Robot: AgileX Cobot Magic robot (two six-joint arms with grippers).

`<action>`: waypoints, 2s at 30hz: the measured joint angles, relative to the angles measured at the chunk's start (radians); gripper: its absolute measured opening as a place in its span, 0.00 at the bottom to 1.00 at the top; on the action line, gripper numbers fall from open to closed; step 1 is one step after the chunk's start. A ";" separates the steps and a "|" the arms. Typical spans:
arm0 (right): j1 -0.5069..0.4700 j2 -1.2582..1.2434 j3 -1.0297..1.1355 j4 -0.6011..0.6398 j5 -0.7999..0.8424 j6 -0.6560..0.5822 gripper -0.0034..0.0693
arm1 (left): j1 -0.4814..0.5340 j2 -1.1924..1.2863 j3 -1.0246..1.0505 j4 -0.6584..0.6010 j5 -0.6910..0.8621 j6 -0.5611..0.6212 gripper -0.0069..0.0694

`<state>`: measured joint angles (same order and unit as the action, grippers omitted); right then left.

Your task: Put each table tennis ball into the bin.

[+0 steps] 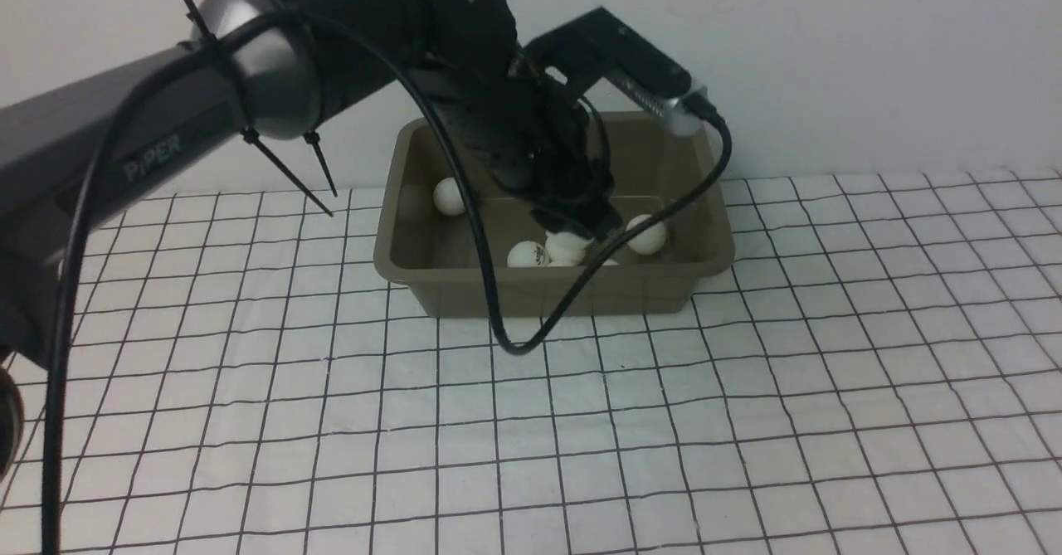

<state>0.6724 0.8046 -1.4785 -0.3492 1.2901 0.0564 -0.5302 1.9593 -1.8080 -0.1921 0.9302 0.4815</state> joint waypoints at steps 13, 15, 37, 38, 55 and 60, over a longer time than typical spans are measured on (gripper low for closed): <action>0.000 0.000 0.000 0.001 0.000 0.000 0.02 | 0.109 0.206 -0.042 0.020 -0.202 0.013 0.51; 0.000 0.000 0.000 0.001 0.000 0.000 0.02 | 0.109 0.220 -0.042 0.020 -0.206 0.036 0.51; 0.000 0.000 0.000 -0.058 0.000 0.000 0.02 | 0.109 0.043 -0.043 0.044 -0.057 0.047 0.47; 0.000 0.000 0.000 -0.067 0.000 0.000 0.02 | 0.109 0.021 -0.043 0.044 -0.040 0.047 0.46; 0.000 -0.316 0.393 -0.239 -0.003 0.120 0.02 | 0.109 -0.344 -0.043 0.016 0.214 0.047 0.09; 0.000 -0.499 0.489 -0.309 -0.030 0.244 0.02 | 0.109 -0.434 -0.012 -0.043 0.200 0.051 0.09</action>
<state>0.6724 0.3055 -0.9894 -0.6578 1.2600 0.3002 -0.4211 1.5249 -1.8205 -0.2350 1.1299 0.5323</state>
